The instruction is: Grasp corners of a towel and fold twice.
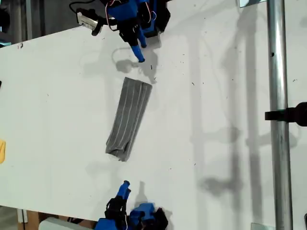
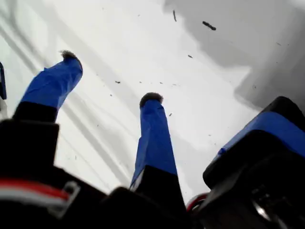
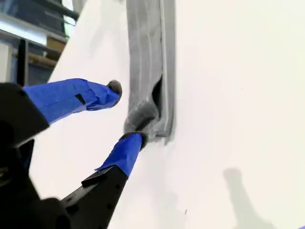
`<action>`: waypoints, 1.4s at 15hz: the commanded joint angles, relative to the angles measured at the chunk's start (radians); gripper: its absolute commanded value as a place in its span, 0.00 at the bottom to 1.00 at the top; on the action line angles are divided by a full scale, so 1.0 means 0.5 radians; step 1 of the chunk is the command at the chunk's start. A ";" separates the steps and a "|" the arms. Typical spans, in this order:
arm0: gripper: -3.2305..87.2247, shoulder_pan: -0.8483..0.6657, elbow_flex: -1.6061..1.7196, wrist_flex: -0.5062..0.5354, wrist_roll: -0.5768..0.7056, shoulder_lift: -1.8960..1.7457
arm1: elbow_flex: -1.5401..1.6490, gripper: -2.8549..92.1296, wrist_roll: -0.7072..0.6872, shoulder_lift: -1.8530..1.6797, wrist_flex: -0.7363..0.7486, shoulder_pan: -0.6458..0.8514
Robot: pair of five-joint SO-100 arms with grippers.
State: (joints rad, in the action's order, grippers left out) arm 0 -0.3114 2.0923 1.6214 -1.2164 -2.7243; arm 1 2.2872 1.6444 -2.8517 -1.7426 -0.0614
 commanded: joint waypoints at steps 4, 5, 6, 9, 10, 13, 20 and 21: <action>0.08 0.930 0.988 -0.712 -0.543 -0.623 | -0.003 0.39 0.141 0.193 0.018 -0.040; 0.08 1.034 1.181 -0.804 -0.589 -0.792 | 0.006 0.40 0.126 0.288 0.046 -0.009; 0.07 1.083 1.365 -0.810 -0.647 -1.012 | 0.012 0.42 0.110 0.423 0.083 0.015; 0.07 1.114 1.724 -0.788 -0.715 -1.470 | 0.249 0.44 0.015 0.681 0.558 0.156; 0.06 1.114 1.755 -0.792 -0.718 -1.470 | 0.242 0.44 0.031 0.819 0.632 0.218; 0.06 1.111 1.770 -0.752 -0.724 -1.482 | 0.138 0.48 0.043 1.264 0.792 0.497; 0.06 1.163 1.792 -0.663 -0.785 -1.485 | -1.022 0.55 0.021 3.028 0.939 0.721; 0.06 1.175 1.792 -0.663 -0.788 -1.485 | -1.212 0.55 -0.015 3.221 0.936 0.727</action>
State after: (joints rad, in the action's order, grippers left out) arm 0 0.2516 2.9974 1.2870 -1.5999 -3.4591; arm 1 1.8346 1.6659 -1.3361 -1.2824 0.2869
